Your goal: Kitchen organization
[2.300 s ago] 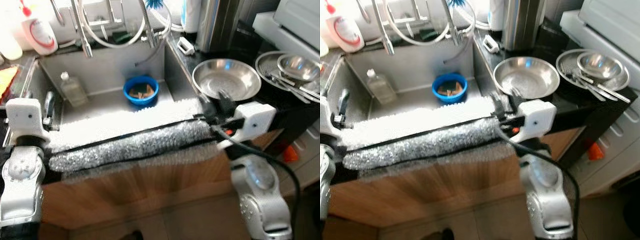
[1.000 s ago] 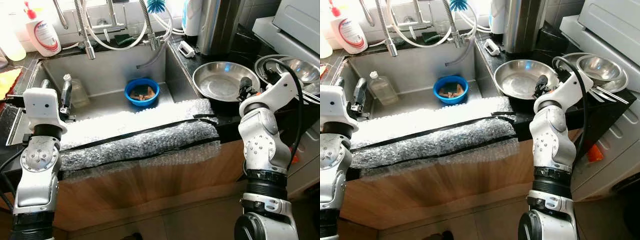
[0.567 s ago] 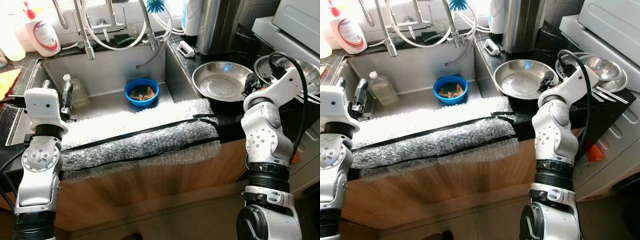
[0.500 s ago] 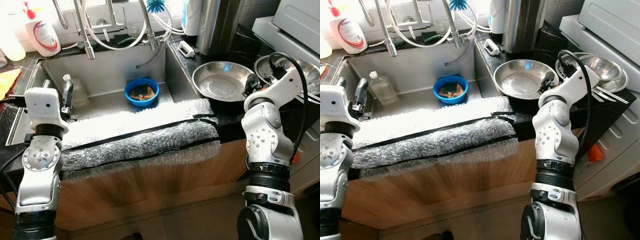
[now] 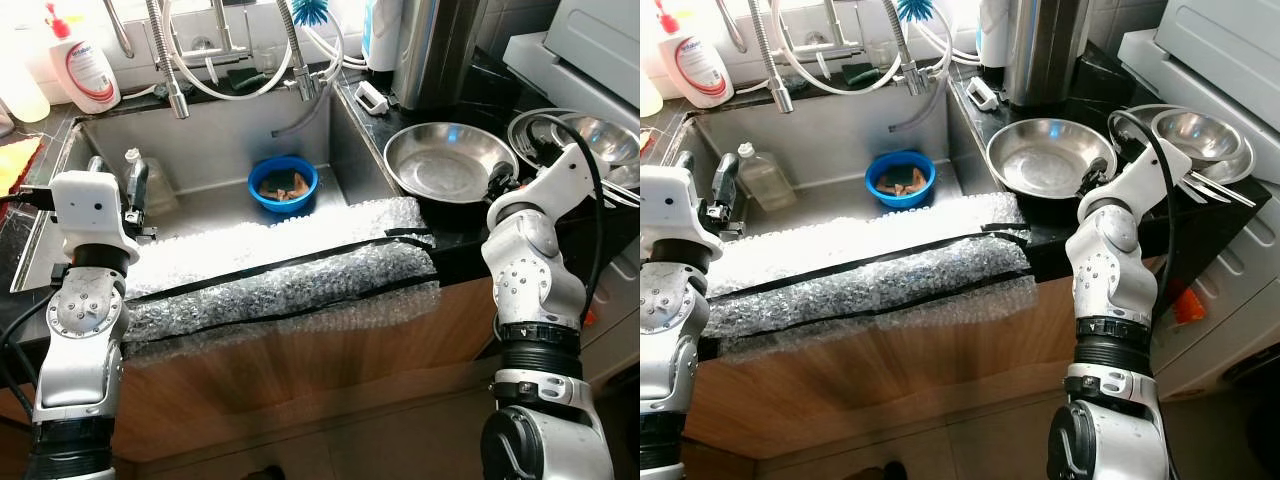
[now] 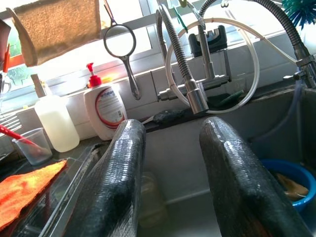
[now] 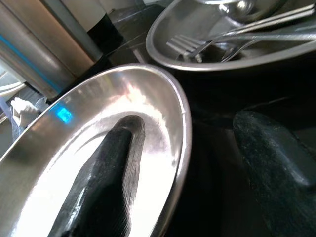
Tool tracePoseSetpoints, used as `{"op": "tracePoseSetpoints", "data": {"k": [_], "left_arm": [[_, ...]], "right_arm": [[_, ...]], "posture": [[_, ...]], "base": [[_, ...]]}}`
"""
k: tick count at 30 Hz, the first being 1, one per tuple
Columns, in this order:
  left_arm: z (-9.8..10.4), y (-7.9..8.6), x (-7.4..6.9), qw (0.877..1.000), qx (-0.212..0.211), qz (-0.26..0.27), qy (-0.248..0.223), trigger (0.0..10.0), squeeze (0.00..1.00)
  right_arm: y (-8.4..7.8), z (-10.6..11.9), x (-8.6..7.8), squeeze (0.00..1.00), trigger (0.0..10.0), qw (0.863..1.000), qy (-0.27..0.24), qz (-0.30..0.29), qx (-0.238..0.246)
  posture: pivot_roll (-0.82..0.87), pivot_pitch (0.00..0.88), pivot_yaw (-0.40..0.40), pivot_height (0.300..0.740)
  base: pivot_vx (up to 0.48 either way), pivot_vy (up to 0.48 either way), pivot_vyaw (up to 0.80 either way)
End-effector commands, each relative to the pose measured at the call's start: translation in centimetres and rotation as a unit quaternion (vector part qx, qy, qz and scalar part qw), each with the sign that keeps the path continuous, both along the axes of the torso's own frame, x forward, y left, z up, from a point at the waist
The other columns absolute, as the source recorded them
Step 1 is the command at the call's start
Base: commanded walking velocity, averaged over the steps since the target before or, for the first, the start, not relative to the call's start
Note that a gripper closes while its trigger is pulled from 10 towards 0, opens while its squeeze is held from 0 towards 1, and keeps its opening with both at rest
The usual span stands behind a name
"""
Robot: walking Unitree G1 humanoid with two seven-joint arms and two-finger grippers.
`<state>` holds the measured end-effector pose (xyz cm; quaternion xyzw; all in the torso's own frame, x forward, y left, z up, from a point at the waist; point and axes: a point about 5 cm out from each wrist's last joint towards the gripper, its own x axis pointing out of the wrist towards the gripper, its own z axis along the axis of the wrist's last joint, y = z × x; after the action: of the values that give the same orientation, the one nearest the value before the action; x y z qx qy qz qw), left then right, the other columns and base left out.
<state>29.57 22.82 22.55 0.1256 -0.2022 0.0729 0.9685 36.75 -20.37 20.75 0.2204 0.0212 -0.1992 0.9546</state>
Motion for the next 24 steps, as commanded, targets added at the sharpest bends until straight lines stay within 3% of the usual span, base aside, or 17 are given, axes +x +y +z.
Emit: {"op": "tracePoseSetpoints", "data": {"k": [1, 12, 13, 14, 24], "left_arm": [[0.0, 0.1, 0.2, 1.000, 0.007, 0.005, 0.006, 10.0, 0.00], [0.0, 0.0, 0.2, 1.000, 0.007, 0.005, 0.005, 10.0, 0.00], [0.0, -0.1, 0.2, 1.000, 0.006, 0.004, 0.005, 10.0, 0.00], [0.0, -0.1, 0.2, 1.000, 0.006, 0.003, 0.005, 10.0, 0.00], [0.0, -0.3, 0.3, 1.000, 0.008, -0.001, 0.006, 10.0, 0.00]], "right_arm": [[0.7, 0.4, 0.3, 0.00, 10.0, 1.000, -0.002, 0.016, -0.001], [1.4, -0.1, 0.6, 0.00, 10.0, 0.999, 0.007, 0.035, 0.016], [1.5, -0.1, 0.6, 0.00, 4.5, 0.999, 0.006, 0.038, 0.017], [1.5, -0.1, 0.6, 0.00, 0.0, 0.999, 0.005, 0.039, 0.018], [1.7, -0.3, 0.6, 0.00, 0.0, 0.999, 0.007, 0.041, 0.022]], "posture": [[-0.06, 0.101, 0.065, 0.740], [-0.06, 0.101, 0.065, 0.740], [-0.06, 0.102, 0.066, 0.740], [-0.06, 0.102, 0.066, 0.740], [-0.06, 0.102, 0.066, 0.740]], "base": [[0.000, 0.000, 0.00], [0.000, 0.000, 0.00], [0.000, 0.000, 0.00], [0.000, 0.000, 0.00], [0.000, 0.000, 0.00]]}}
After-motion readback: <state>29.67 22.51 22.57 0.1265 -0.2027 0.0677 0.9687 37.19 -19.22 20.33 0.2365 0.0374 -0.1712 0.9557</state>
